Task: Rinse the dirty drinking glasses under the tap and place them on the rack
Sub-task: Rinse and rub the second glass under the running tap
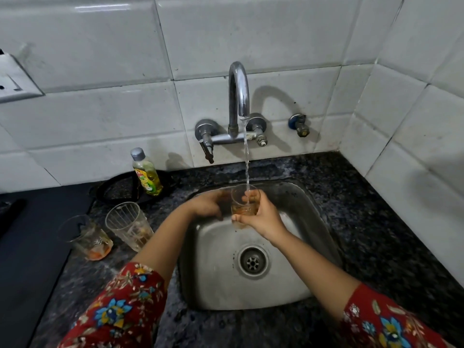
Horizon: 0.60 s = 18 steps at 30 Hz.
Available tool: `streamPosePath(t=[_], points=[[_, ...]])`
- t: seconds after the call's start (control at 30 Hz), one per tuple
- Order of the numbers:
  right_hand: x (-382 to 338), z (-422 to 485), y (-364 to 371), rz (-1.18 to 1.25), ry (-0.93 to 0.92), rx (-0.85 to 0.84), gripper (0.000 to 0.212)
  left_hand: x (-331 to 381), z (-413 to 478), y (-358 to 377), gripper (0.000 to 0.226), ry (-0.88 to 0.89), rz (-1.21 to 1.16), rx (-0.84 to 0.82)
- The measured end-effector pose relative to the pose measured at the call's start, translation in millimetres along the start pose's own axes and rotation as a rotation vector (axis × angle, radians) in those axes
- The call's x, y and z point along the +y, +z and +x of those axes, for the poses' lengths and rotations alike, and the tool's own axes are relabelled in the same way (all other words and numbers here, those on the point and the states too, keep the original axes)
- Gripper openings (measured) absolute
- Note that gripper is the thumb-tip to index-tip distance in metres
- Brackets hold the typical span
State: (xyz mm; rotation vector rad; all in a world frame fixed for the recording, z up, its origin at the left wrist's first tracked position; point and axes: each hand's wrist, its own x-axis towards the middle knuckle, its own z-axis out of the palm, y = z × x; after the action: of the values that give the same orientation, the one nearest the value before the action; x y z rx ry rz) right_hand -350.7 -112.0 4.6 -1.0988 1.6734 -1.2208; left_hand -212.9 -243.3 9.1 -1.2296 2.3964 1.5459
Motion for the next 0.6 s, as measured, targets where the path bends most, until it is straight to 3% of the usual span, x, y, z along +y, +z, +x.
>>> streamPosePath(t=[0.07,0.2,0.27,0.33,0.4,0.53,0.6], points=[[1.0,0.5,-1.8,-0.007,-0.028,-0.053,0.067,-7.4,-5.2,23.5,0.088,0.156,-0.101,-0.090],[0.1,-1.5,-9.3,-0.071,-0.062,-0.212,0.090,-6.3,-6.6,51.3,0.072,0.383,-0.332,0.103],[-0.1,-3.7,-19.6,-0.301,-0.227,-0.175,0.101,-1.8,-8.3,54.2,0.066,0.461,-0.357,0.203],[1.0,-6.4,-30.7,-0.587,-0.475,-0.124,0.084,-4.0,-4.8,52.2,0.066,0.475,-0.378,0.248],[0.5,-2.2,-41.7,-0.848,-0.704,-0.209,0.062,-2.5,-1.1,48.2,0.056,0.473,-0.333,0.268],[-4.4,31.5,-47.1,-1.307,-0.970,-0.456,0.050,1.3,6.3,43.7,0.050,0.436,-0.178,0.271],[-16.7,42.9,-39.0,-1.508,-1.015,-0.566,0.030,-1.3,8.9,45.3,0.055,0.421,-0.091,0.240]])
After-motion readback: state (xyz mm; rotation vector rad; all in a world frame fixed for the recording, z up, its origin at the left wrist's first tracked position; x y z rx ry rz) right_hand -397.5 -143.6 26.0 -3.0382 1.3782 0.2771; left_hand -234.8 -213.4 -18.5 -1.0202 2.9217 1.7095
